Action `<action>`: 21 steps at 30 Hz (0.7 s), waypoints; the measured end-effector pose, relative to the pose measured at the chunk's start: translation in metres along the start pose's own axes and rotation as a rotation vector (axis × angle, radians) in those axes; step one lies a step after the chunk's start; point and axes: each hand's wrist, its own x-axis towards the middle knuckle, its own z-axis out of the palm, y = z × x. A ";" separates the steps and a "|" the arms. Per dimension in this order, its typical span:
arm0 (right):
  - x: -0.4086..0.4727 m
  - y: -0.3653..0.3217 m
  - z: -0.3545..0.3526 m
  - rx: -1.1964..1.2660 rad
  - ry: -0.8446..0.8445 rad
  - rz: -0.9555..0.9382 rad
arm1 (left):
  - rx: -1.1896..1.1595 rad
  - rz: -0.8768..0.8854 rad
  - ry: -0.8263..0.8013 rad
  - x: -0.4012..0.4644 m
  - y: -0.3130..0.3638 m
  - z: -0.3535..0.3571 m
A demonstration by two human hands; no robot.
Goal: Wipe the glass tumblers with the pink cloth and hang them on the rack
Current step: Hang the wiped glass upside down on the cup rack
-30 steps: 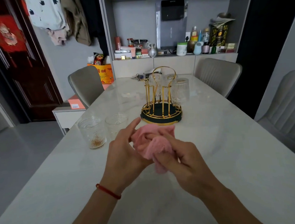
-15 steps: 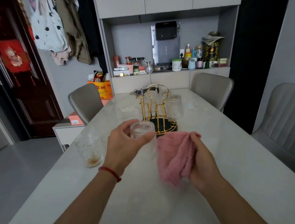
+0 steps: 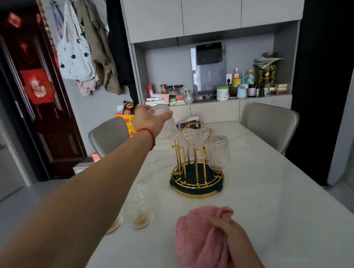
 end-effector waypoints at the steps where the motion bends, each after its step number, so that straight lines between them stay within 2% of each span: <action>1: 0.004 -0.004 -0.003 -0.039 -0.037 -0.021 | 0.023 0.000 -0.012 0.004 -0.002 0.008; 3: 0.008 -0.003 -0.007 -0.021 -0.111 -0.057 | 0.056 -0.016 -0.035 0.008 -0.008 0.018; 7: 0.015 -0.002 -0.008 -0.093 -0.078 -0.045 | 0.149 -0.034 -0.066 0.018 -0.020 0.038; 10: -0.004 -0.002 -0.007 0.051 -0.121 -0.120 | 0.231 -0.058 -0.127 0.025 -0.029 0.050; 11: -0.011 0.008 -0.015 0.168 -0.134 -0.199 | 0.248 -0.073 -0.147 0.025 -0.032 0.053; 13: -0.017 0.004 -0.014 0.155 -0.090 -0.099 | 0.257 -0.102 -0.171 0.025 -0.037 0.057; 16: -0.013 0.013 -0.020 0.061 -0.100 -0.328 | 0.261 -0.163 -0.213 0.031 -0.047 0.061; 18: -0.016 0.001 -0.008 0.058 -0.136 -0.231 | 0.296 -0.211 -0.278 0.035 -0.055 0.062; 21: -0.006 0.003 -0.002 0.192 -0.095 -0.235 | 0.358 -0.230 -0.329 0.040 -0.064 0.064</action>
